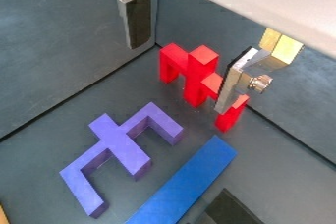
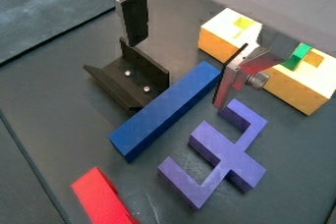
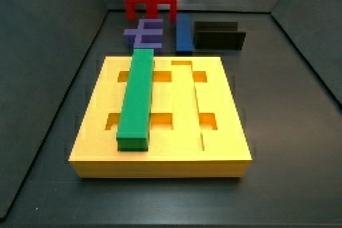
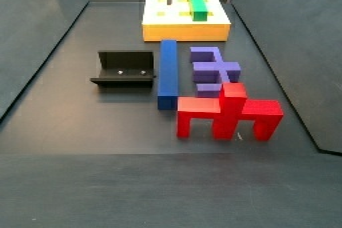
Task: Pick up the blue object. Move up. Move to above the board. Insert the blue object.
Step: Pick up the blue object.
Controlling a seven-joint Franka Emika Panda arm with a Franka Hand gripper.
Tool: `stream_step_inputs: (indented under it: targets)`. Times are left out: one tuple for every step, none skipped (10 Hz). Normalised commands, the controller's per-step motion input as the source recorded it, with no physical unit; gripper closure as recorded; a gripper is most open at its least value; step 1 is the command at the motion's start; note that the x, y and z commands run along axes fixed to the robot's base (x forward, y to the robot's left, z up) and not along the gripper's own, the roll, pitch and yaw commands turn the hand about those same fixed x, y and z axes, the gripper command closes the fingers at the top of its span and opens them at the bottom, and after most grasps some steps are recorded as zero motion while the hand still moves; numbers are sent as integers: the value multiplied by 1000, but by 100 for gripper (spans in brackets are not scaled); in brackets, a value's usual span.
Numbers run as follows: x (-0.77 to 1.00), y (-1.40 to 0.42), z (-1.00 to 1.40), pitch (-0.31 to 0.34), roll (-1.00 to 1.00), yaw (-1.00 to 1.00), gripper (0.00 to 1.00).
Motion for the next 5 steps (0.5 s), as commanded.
stream_step_inputs:
  targets:
    - [511, -389, -586, 0, 51, 0, 0]
    - [666, -466, -869, 0, 133, 11, 0]
    - [737, -286, -854, 0, 73, 166, 0]
    - [754, -203, -777, 0, 6, 206, 0]
    - [703, -243, -874, 0, 39, 23, 0]
